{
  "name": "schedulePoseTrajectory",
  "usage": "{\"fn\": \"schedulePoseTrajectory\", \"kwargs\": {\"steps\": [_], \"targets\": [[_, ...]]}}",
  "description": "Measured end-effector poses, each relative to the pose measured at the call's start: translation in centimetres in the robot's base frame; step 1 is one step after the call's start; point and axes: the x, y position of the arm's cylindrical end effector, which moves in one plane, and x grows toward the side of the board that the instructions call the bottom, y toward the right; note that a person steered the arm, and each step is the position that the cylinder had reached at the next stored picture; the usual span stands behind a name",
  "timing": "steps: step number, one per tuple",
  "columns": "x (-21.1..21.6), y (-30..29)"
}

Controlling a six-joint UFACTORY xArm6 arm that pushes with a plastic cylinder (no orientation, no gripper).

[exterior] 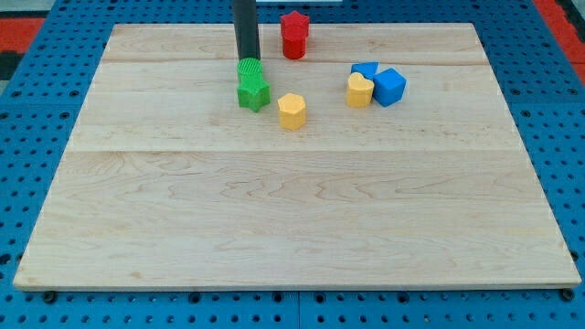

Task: Push the green blocks towards the center

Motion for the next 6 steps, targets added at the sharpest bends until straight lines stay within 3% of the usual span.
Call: {"fn": "schedulePoseTrajectory", "kwargs": {"steps": [3, 6], "targets": [[9.4, 0.1], [15.2, 7.3]]}}
